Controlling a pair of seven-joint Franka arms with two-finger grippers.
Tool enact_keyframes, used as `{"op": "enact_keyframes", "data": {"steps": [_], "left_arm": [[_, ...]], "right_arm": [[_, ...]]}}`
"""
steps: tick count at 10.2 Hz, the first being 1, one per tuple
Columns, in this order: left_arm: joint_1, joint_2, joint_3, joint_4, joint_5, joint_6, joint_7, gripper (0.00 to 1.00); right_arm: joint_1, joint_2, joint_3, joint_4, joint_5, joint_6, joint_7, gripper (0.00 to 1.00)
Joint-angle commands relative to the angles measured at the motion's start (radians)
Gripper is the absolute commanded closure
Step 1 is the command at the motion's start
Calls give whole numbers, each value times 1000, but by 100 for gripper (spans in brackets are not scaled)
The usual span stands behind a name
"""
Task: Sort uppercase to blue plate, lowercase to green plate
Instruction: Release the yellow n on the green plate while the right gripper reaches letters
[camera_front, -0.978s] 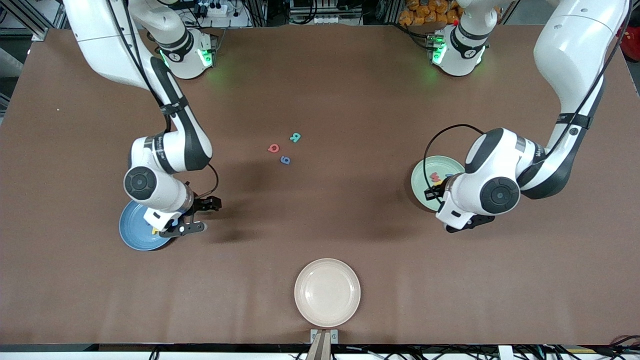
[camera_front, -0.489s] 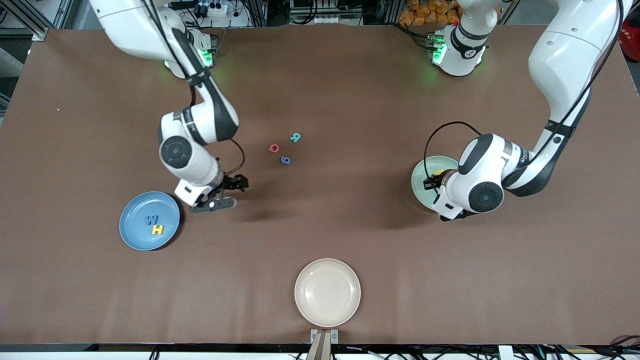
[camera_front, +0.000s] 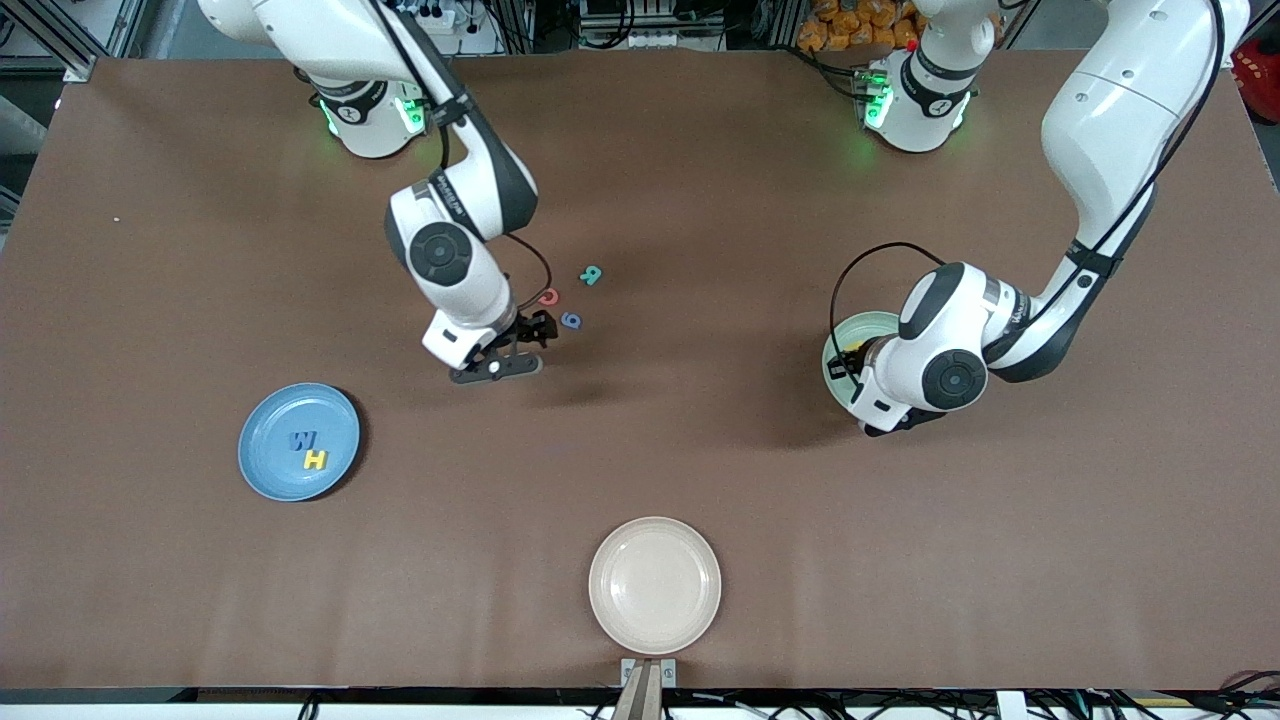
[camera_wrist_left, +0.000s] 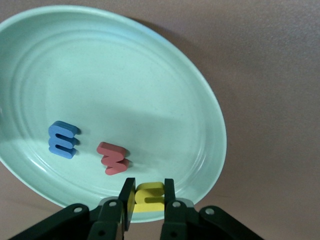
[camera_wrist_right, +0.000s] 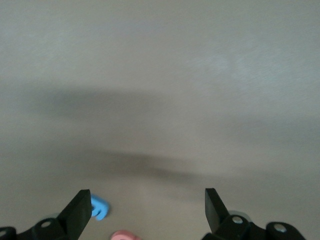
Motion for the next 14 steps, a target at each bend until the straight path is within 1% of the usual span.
{"op": "enact_keyframes", "data": {"steps": [1,3,4,6,7,8,9,10,11,12,14], "left_arm": [[-7,-10,10,-11,-8,16,-5,52],[-9,-10,10,-8,-4,16,-3,51],[-9,-10,10,-6,-5,18,-3,48],[-10,-17,8,4,-5,16,-5,47],[-27,-24,7,29,-5,10,-17,40],[-46,-36,4,58,-5,-2,-19,26],[-61,-47,-2,98,-13,-31,-19,15],[-82,-47,-22,153,-20,-59,-26,14],[-89,-47,-39,177,-19,-64,-57,14],[-90,-44,-62,196,-19,-62,-80,13],[-145,-37,-72,204,-19,-55,-127,11]], "right_arm": [[22,-20,-7,-34,13,0,9,0],[41,-19,-7,-91,13,12,9,0],[42,-17,-7,-112,13,15,9,0],[50,-9,-5,-140,13,13,9,0],[54,-8,-4,-163,13,39,9,0],[71,-8,-2,-206,14,114,11,0],[80,-8,3,-235,17,178,11,0],[85,-9,13,-237,41,179,11,0],[93,-9,28,-238,61,184,11,0],[113,-14,30,-240,80,184,11,0],[137,-22,30,-261,92,200,11,0]]}}
